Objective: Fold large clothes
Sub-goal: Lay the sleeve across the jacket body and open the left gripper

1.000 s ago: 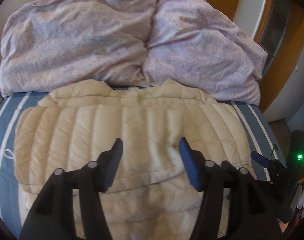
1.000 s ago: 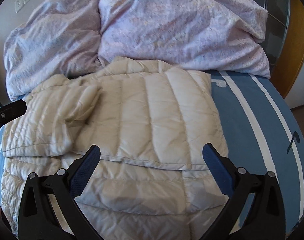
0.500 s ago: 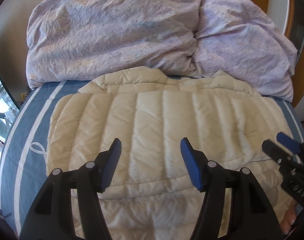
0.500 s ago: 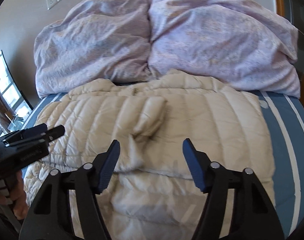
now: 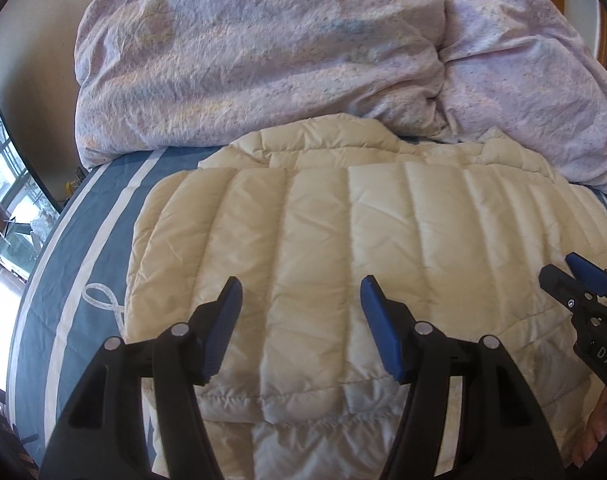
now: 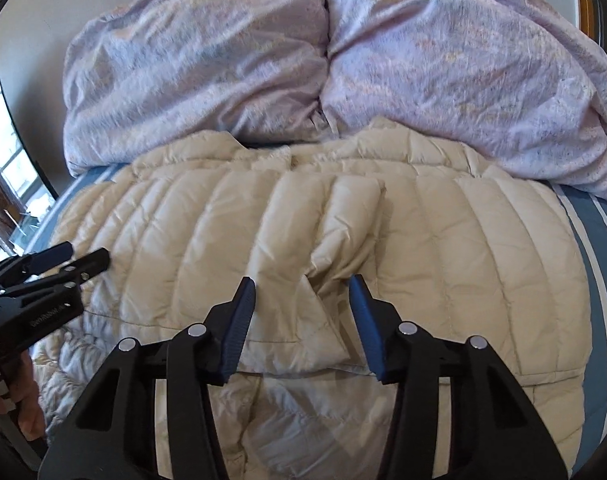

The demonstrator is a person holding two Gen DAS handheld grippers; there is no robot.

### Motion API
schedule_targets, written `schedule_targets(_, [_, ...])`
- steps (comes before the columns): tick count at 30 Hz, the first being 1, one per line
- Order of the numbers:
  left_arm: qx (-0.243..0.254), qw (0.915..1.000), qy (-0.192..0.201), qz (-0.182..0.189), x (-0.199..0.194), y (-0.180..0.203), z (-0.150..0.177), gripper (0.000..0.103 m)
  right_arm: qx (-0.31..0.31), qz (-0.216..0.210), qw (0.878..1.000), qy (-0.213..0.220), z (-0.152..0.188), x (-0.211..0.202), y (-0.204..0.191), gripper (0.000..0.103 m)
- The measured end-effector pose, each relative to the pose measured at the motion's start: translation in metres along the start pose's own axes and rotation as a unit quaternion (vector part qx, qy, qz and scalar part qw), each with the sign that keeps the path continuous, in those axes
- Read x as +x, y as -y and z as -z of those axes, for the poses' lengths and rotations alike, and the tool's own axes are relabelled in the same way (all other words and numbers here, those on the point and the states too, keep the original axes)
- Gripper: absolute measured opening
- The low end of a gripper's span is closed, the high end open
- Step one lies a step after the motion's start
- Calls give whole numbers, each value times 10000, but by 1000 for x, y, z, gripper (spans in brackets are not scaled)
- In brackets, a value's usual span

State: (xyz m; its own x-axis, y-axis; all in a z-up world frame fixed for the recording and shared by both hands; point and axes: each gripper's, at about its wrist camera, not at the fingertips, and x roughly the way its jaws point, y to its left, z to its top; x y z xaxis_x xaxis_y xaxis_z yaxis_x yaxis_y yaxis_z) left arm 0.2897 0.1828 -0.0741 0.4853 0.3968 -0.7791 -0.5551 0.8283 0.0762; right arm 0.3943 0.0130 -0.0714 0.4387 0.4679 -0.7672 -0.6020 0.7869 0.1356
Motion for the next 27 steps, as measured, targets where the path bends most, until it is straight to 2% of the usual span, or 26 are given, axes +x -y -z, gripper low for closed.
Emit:
schedule_targets(5, [-44, 9999, -124, -72, 15, -5, 3, 66, 121, 142, 9993, -318, 8, 17, 6, 46])
schedule_targets(10, [15, 9998, -128, -152, 25, -7, 4, 73, 161, 256, 9987, -410, 13, 24, 6, 46])
schedule_targets(15, [-14, 9998, -142, -167, 36, -11, 5, 80, 200, 271, 9987, -379, 15, 27, 7, 46])
schedule_targets(26, [19, 9998, -111, -165, 47, -10, 7, 83, 122, 365, 9991, -194, 18, 28, 4, 48])
schedule_targets(27, [7, 9997, -114, -195, 48, -10, 7, 88, 127, 361, 9991, -187, 19, 28, 4, 49])
